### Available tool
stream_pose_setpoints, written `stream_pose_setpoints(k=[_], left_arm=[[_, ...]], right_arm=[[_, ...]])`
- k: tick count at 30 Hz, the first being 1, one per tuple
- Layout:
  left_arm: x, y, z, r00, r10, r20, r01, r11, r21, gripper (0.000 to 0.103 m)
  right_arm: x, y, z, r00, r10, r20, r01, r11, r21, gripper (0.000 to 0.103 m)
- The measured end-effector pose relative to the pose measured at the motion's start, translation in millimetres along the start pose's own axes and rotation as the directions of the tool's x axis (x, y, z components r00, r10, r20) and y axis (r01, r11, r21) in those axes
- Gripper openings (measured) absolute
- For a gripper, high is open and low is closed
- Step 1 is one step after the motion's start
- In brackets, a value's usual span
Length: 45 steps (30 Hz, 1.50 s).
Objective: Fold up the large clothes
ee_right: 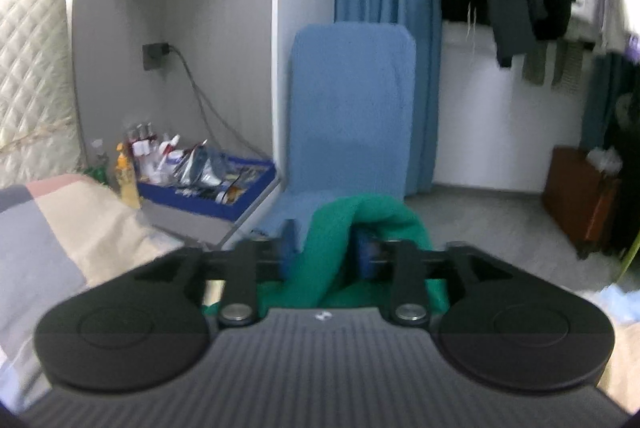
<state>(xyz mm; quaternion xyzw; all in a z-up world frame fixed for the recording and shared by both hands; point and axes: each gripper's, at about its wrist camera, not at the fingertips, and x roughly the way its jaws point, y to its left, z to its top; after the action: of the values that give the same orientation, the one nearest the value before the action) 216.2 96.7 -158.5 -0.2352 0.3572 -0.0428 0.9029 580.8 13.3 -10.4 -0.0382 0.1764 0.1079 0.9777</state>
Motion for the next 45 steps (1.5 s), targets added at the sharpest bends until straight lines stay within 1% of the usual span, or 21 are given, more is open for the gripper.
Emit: stream_pose_setpoints(k=[1, 2, 4, 6, 11, 17, 21, 23, 26, 29, 34, 36, 40, 42, 44, 45], left_arm=[[-1, -1, -1, 1.000, 0.000, 0.001, 0.000, 1.000, 0.002, 0.057], [-2, -1, -1, 1.000, 0.001, 0.003, -0.001, 1.000, 0.005, 0.057], [-2, -1, 1, 1.000, 0.002, 0.003, -0.002, 1.000, 0.008, 0.057], [-3, -2, 1, 1.000, 0.005, 0.003, -0.005, 1.000, 0.010, 0.057], [-6, -5, 2, 1.000, 0.023, -0.004, -0.022, 1.000, 0.017, 0.057], [-20, -12, 1, 0.999, 0.054, -0.009, -0.054, 0.998, 0.019, 0.057], [-31, -19, -2, 0.997, 0.079, 0.006, -0.080, 0.996, 0.038, 0.057], [-34, -23, -4, 0.995, 0.099, 0.015, -0.100, 0.993, 0.070, 0.057], [-37, -31, -10, 0.993, 0.120, 0.012, -0.121, 0.987, 0.106, 0.057], [-39, -39, -15, 0.991, 0.134, 0.007, -0.134, 0.982, 0.136, 0.057], [-50, -56, -28, 0.990, 0.138, -0.008, -0.134, 0.973, 0.189, 0.057], [-56, -62, -34, 0.992, 0.127, -0.020, -0.120, 0.972, 0.203, 0.057], [-65, -78, -51, 0.993, 0.109, -0.046, -0.095, 0.966, 0.241, 0.057], [-65, -84, -59, 0.992, 0.106, -0.066, -0.085, 0.963, 0.257, 0.057], [-62, -86, -63, 0.991, 0.106, -0.086, -0.081, 0.963, 0.256, 0.055], [-59, -86, -65, 0.988, 0.121, -0.093, -0.094, 0.963, 0.252, 0.055]], right_arm=[[-1, 2, -4, 1.000, 0.001, -0.001, -0.001, 1.000, 0.004, 0.063], [-5, 0, -9, 1.000, 0.013, 0.003, -0.013, 1.000, 0.010, 0.064], [-15, -3, -15, 0.999, 0.032, -0.006, -0.032, 0.999, 0.016, 0.064], [-30, -10, -20, 0.999, 0.034, -0.026, -0.034, 0.999, 0.028, 0.064], [-80, -33, -30, 0.997, 0.054, -0.056, -0.054, 0.998, 0.014, 0.064], [-164, -63, -40, 0.996, 0.034, -0.079, -0.035, 0.999, -0.019, 0.064], [-224, -79, -53, 0.995, 0.033, -0.092, -0.036, 0.999, -0.034, 0.064], [-254, -84, -65, 0.994, 0.040, -0.103, -0.044, 0.999, -0.030, 0.064], [-296, -92, -87, 0.989, 0.073, -0.128, -0.070, 0.997, 0.023, 0.064], [-334, -90, -109, 0.984, 0.097, -0.149, -0.093, 0.995, 0.036, 0.064], [-391, -82, -149, 0.966, 0.155, -0.209, -0.146, 0.988, 0.057, 0.064], [-406, -82, -165, 0.956, 0.181, -0.230, -0.163, 0.982, 0.094, 0.064], [-428, -74, -194, 0.926, 0.256, -0.277, -0.219, 0.963, 0.156, 0.065], [-436, -63, -207, 0.911, 0.282, -0.299, -0.251, 0.958, 0.140, 0.065], [-441, -52, -218, 0.902, 0.300, -0.311, -0.277, 0.954, 0.117, 0.072], [-442, -47, -224, 0.896, 0.308, -0.320, -0.287, 0.951, 0.113, 0.074]])
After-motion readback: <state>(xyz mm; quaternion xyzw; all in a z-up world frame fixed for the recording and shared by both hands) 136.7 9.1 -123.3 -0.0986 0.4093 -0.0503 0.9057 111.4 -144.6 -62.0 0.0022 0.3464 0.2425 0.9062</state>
